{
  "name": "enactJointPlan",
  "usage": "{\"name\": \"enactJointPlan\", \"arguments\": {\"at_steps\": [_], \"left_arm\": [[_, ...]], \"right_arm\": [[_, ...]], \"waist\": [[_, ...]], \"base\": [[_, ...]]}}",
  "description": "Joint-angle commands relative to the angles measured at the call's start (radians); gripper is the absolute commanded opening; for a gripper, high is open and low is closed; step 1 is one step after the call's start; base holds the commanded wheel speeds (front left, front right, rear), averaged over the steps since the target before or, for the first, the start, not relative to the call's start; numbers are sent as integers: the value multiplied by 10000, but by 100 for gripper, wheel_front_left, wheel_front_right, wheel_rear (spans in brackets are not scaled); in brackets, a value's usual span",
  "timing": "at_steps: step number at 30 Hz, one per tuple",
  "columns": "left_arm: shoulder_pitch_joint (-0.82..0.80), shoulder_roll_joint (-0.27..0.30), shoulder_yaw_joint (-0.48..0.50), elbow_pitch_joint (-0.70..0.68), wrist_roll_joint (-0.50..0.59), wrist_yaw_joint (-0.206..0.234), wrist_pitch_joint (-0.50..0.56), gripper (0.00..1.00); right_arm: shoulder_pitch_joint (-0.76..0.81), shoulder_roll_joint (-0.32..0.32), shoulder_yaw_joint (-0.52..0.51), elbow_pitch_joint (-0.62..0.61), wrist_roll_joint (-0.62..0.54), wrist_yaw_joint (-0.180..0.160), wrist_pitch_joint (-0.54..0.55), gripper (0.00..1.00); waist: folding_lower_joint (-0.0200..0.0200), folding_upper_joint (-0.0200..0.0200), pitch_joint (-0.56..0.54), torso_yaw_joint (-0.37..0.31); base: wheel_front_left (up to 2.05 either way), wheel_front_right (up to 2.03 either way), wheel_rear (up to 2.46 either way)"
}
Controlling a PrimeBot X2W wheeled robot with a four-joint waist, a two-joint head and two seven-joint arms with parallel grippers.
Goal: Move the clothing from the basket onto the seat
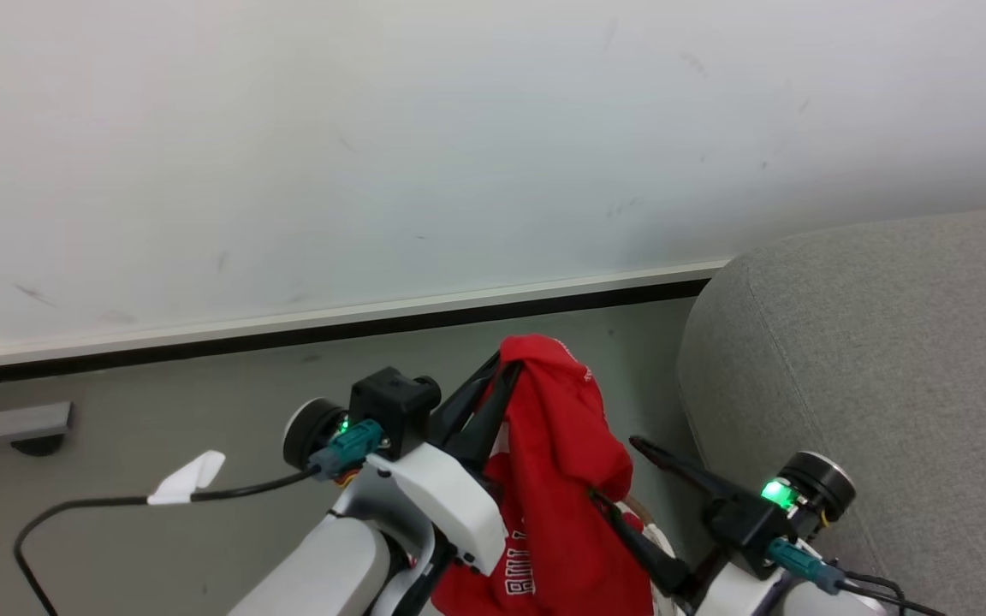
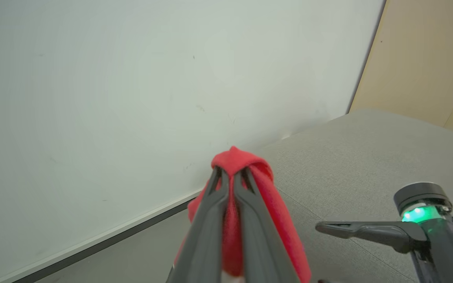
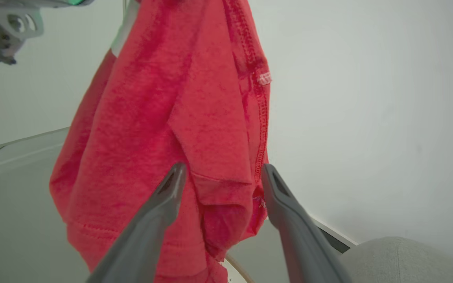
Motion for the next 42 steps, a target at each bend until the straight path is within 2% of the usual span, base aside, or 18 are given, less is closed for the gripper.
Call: {"name": "enactJointPlan", "arguments": {"at_steps": [1, 6, 13, 14, 15, 16, 22, 31, 32, 33, 34, 35, 36, 42], "left_arm": [[-136, -33, -49, 21, -64, -55, -1, 0], [-219, -136, -219, 109, -60, -122, 47, 0], [-282, -280, -447, 280, -100, -218, 111, 0], [-300, -301, -462, 299, -108, -236, 110, 0], [-317, -333, -481, 318, -116, -248, 107, 0], [-329, -359, -505, 339, -127, -253, 102, 0], [-352, -353, -537, 472, -135, -242, 47, 0], [-292, -195, -499, 644, -150, -103, -27, 0], [-298, -189, -501, 661, -132, -80, -43, 7], [-307, -186, -504, 675, -115, -62, -58, 33], [-312, -181, -504, 692, -97, -61, -60, 45], [-310, -174, -512, 713, -76, -42, -92, 85], [-293, -178, -519, 744, -77, -19, -78, 100], [-315, -212, -556, 822, -115, 71, -16, 100]], "right_arm": [[-424, 171, 376, 375, 71, -21, 8, 100], [-1449, 795, 1230, 1659, 104, -21, 8, 100], [-2134, 1791, 1374, 3331, -389, -21, 8, 100], [-2177, 1895, 1404, 3517, -287, -21, 8, 51], [-2260, 1964, 1415, 3656, -226, -21, 8, 19], [-2298, 2032, 1462, 3786, -149, -21, 8, 0], [-2367, 2203, 1350, 3900, 252, -21, 8, 0], [-2288, 2022, 890, 3585, 352, -21, 7, 0], [-2269, 2004, 863, 3549, 350, -21, 7, 0], [-2255, 1985, 842, 3518, 353, -21, 7, 0], [-2243, 1970, 809, 3489, 356, -21, 7, 0], [-2232, 1960, 781, 3468, 360, -21, 7, 0], [-2219, 1948, 755, 3449, 357, -21, 7, 0], [-2123, 1912, 680, 3396, 321, -21, 7, 0]], "waist": [[0, -1, -20, 21], [0, -1, -49, 12], [0, -1, -83, 41], [0, -1, -91, 51], [0, -1, -97, 59], [0, -1, -103, 68], [0, -1, -122, 87], [0, -1, -31, 49], [0, -1, -18, 47], [0, -1, -6, 45], [0, -1, 4, 44], [0, -1, 10, 43], [0, -1, 15, 43], [0, -1, 8, 77]], "base": [[0, 0, 0], [0, 0, 0], [0, 0, 0], [0, 0, 0], [0, 0, 0], [0, 0, 0], [0, 0, 0], [0, 0, 0], [0, 0, 0], [0, 0, 0], [0, 0, 0], [0, 0, 0], [0, 0, 0], [0, 0, 0]]}}
